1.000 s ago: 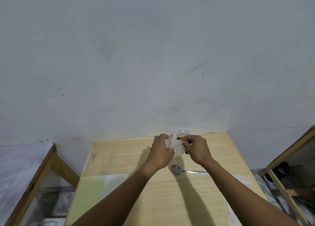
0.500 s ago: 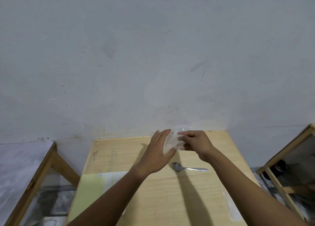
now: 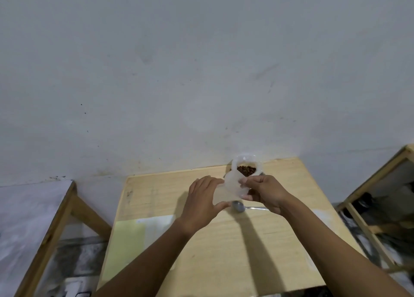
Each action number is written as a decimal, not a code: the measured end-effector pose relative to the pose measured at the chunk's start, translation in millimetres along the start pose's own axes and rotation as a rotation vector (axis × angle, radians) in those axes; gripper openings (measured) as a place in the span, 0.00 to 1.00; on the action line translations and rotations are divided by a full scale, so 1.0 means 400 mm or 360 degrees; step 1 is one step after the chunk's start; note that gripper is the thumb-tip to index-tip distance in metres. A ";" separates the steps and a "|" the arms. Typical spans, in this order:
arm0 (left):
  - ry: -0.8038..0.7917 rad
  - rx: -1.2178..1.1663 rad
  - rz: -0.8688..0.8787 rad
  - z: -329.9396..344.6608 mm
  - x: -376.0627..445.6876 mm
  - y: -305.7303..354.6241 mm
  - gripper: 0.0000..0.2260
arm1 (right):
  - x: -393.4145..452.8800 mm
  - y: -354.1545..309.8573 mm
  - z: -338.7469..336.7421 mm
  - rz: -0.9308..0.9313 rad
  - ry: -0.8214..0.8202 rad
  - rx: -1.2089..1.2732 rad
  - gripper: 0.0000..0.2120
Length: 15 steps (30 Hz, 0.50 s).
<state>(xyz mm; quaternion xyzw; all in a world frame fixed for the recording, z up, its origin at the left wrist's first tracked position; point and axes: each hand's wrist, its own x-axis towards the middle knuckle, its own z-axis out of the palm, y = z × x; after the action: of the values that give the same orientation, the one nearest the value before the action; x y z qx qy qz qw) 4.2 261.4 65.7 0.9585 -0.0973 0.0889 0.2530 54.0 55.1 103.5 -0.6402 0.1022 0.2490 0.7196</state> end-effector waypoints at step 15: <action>-0.0150 -0.0101 -0.0403 0.003 0.017 -0.069 0.29 | 0.137 0.268 -0.190 -0.0275 0.0366 -0.2169 0.13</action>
<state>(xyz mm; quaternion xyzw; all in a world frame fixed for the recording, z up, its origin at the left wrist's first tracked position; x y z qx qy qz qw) 17.3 283.4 53.3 0.9577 0.0099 0.0079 0.2875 61.3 -0.1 -27.4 -0.9772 -0.0526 0.1301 0.1593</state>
